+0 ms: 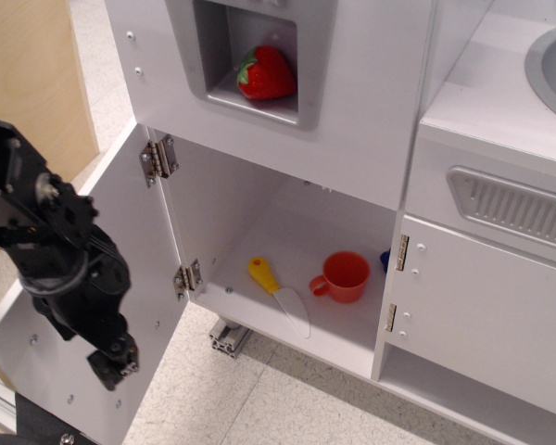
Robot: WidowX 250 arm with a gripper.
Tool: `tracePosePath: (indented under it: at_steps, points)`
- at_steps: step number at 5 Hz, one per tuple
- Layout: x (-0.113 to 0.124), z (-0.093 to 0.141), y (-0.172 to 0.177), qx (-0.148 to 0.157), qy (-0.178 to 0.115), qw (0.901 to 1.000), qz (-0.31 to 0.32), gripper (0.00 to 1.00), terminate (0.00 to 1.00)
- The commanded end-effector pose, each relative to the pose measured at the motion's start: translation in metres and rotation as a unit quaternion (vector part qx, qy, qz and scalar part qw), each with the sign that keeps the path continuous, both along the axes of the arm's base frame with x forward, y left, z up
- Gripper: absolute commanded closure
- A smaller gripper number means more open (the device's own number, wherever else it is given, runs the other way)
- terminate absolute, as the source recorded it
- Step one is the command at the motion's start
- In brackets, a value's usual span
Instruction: Open low fridge
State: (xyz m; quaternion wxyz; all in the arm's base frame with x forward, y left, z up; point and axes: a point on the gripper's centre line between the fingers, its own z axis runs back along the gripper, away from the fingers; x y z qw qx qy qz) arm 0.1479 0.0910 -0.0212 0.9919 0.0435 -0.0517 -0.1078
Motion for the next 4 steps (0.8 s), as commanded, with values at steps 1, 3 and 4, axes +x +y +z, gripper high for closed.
tracePosePath:
  at_steps: [1,3,4]
  points:
    - [0.002,0.005,0.044,0.049,-0.007,0.9987,-0.007,0.00,0.00]
    - [0.006,0.004,0.058,0.069,0.003,0.9976,-0.005,0.00,0.00]
    - [0.006,0.004,0.058,0.069,0.003,0.9976,-0.005,0.00,1.00]
